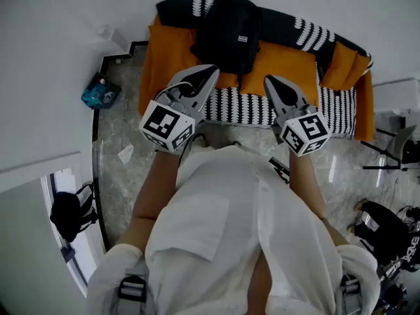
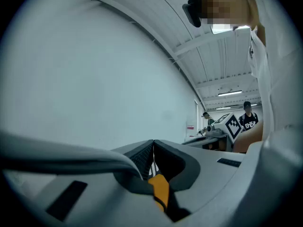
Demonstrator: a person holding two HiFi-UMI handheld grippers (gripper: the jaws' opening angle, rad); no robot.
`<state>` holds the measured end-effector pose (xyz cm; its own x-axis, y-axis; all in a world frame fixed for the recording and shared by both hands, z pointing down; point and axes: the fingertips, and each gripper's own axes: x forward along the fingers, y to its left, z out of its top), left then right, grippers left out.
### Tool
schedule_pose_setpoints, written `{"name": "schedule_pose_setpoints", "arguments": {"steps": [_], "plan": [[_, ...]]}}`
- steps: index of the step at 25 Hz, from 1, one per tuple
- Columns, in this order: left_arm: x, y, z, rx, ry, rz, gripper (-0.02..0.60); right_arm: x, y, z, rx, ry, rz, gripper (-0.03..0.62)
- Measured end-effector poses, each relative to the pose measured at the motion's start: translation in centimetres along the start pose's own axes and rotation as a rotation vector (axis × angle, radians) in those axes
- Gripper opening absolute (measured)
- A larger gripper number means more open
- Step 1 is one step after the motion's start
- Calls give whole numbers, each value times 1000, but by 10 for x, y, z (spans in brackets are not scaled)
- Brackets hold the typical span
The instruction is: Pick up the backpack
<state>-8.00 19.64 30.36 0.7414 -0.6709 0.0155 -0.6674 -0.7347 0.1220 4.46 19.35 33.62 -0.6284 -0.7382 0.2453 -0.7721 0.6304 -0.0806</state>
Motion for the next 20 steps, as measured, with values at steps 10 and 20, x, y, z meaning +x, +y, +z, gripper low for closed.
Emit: {"name": "schedule_pose_setpoints", "arguments": {"steps": [10, 20], "plan": [[-29, 32, 0, 7, 17, -16, 24, 28, 33, 1, 6, -11, -9, 17], [-50, 48, -9, -30, 22, -62, 25, 40, 52, 0, 74, -36, -27, 18]]}}
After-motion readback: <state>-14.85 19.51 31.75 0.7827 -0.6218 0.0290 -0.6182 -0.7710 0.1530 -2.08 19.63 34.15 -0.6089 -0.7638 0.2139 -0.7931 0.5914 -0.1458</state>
